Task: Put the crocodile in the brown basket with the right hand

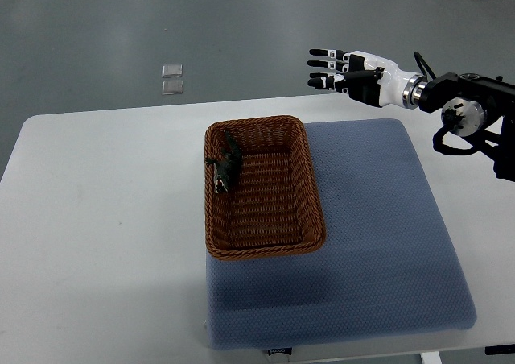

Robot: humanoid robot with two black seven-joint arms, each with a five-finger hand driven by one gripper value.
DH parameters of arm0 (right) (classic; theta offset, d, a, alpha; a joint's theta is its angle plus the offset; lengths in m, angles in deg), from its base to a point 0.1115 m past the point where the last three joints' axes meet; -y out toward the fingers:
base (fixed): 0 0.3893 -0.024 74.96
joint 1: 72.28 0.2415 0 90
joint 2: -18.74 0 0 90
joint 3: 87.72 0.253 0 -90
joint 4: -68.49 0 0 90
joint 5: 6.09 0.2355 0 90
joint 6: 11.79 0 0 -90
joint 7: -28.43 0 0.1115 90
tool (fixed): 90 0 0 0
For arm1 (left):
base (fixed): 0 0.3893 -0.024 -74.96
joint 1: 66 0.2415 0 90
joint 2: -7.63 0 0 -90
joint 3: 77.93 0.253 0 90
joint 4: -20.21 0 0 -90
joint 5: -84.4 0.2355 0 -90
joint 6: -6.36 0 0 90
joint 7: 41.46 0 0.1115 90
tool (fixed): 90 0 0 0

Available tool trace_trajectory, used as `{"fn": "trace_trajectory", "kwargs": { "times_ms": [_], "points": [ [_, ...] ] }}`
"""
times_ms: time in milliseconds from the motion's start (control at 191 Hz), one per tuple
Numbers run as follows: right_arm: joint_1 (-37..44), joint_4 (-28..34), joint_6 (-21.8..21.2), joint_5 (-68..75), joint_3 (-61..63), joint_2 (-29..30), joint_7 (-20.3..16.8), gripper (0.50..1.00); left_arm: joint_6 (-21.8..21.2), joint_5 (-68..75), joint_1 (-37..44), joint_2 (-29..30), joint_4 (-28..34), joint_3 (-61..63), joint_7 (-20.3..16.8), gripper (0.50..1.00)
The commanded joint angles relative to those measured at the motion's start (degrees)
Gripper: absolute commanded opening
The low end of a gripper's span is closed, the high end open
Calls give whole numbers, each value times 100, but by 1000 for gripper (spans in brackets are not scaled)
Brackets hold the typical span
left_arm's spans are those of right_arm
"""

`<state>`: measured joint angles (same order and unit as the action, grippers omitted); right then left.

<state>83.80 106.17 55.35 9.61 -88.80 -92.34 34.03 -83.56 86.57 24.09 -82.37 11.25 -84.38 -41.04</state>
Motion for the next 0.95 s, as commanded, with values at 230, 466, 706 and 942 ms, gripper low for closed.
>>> {"fn": "trace_trajectory", "kwargs": {
  "times_ms": [230,466,706,942],
  "points": [
    [-614,-498,-96,1972,46,24,-262,930,0,3,0,0,0,3,2,1000],
    [-930,-788,-413,1954,372,-11,-270,936,-9,3,0,0,0,3,1,1000],
    [-948,-868,-413,1919,363,-20,-200,936,0,3,0,0,0,3,-7,1000],
    [-948,-868,-404,1893,337,-20,-191,936,-9,-6,0,0,0,3,2,1000]
  ]
}}
